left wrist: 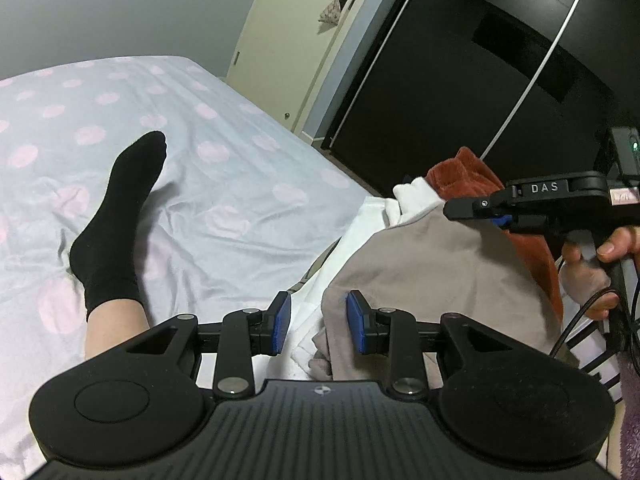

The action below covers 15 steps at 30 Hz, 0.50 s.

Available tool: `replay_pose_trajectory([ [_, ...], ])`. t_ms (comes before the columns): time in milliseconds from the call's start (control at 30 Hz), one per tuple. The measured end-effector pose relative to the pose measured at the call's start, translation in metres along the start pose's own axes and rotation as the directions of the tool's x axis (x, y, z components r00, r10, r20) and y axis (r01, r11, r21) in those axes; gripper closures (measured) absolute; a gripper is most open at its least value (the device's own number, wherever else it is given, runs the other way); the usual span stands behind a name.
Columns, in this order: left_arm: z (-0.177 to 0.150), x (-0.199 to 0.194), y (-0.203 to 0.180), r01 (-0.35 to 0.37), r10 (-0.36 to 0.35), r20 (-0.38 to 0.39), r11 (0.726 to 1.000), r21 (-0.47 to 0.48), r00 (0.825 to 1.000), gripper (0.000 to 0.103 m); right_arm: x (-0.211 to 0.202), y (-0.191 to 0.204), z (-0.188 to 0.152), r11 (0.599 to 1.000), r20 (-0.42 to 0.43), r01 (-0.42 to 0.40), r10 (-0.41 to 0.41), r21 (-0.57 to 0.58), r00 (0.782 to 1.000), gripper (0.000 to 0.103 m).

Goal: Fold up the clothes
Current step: 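Open both grippers and release the shirt on the stack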

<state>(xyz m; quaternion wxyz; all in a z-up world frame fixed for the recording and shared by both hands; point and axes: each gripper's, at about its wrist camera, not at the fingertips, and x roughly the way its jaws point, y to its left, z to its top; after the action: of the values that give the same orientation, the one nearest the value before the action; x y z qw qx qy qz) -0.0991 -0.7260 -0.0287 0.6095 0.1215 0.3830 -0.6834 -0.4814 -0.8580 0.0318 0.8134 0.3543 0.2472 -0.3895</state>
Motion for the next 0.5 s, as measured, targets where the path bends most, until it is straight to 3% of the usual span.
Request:
replay_pose_trajectory([
  [133, -0.001, 0.002, -0.002, -0.007, 0.008, -0.010, 1.000, 0.015, 1.000, 0.087, -0.013, 0.011, -0.001, 0.988, 0.099, -0.098, 0.110, -0.119, 0.989, 0.094],
  [267, -0.003, 0.003, -0.004, -0.015, 0.015, -0.020, 0.999, 0.031, 1.000, 0.087, -0.005, 0.003, -0.001, 0.996, 0.089, -0.029, 0.037, -0.090, 0.995, 0.094],
  [500, 0.000, -0.004, -0.010, -0.050, 0.051, -0.024, 0.997, 0.056, 0.998, 0.087, -0.009, 0.005, -0.007, 0.998, 0.105, -0.027, 0.032, -0.054, 0.994, 0.088],
])
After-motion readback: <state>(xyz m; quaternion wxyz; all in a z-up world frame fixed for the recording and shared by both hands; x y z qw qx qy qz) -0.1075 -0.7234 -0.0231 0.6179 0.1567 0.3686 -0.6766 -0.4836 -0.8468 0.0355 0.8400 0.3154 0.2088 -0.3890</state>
